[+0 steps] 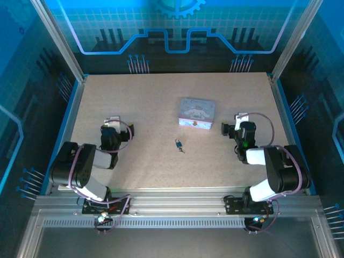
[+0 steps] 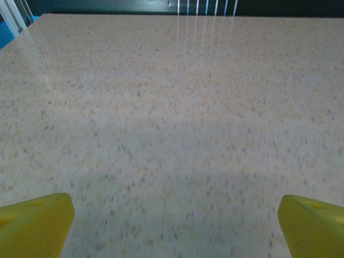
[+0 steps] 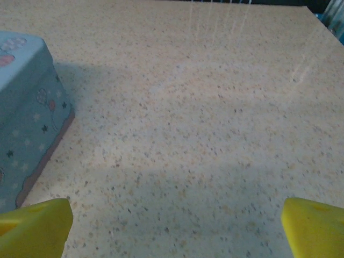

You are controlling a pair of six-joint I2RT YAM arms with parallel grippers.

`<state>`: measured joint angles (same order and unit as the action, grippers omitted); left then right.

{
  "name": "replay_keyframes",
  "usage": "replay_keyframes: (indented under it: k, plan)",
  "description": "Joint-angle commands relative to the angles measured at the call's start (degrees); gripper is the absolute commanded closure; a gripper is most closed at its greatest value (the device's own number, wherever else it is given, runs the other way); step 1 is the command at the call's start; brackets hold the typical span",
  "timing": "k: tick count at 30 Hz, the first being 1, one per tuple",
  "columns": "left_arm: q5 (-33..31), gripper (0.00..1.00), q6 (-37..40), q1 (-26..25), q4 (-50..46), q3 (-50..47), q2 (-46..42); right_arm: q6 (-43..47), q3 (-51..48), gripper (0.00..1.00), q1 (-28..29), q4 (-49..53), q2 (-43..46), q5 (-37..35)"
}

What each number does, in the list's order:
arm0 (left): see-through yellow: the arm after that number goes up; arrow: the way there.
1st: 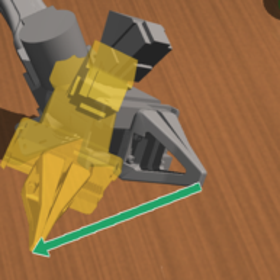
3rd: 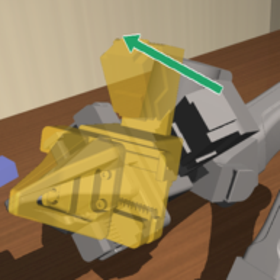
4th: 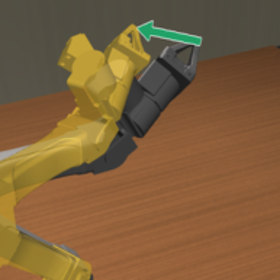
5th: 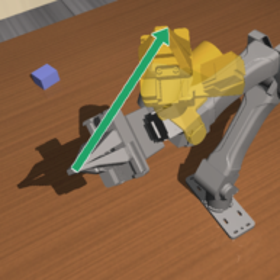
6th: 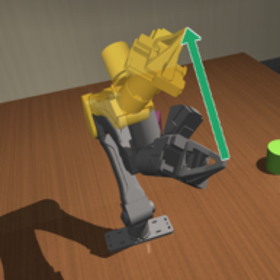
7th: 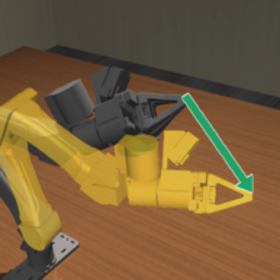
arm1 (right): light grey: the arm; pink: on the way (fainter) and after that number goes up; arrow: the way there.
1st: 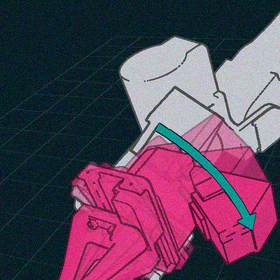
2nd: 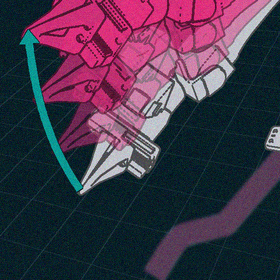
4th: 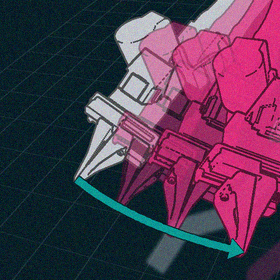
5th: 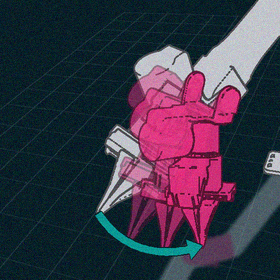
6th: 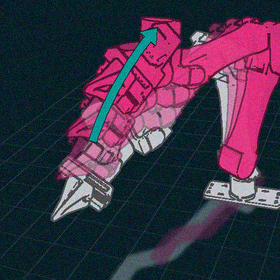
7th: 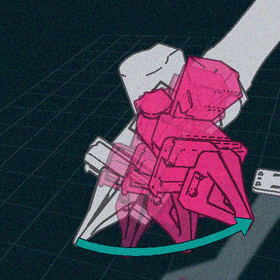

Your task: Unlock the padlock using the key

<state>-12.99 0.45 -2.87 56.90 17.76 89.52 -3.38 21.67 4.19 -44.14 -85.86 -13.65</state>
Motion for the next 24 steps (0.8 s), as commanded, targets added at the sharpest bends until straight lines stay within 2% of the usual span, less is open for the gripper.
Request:
replay_keyframes:
  k: [1, 24]
  plan:
    - [-2.2, 0.01, -1.4, 0.6, -1.7, 3.1, -0.4, 1.3, 1.7, 0.00, 0.3, -1.8, -0.2, 1.0]
    - [-1.9, 0.01, -1.3, 0.5, -2.2, 3.2, -0.6, 1.7, 1.9, 0.00, 0.9, -1.4, -0.2, 0.5]
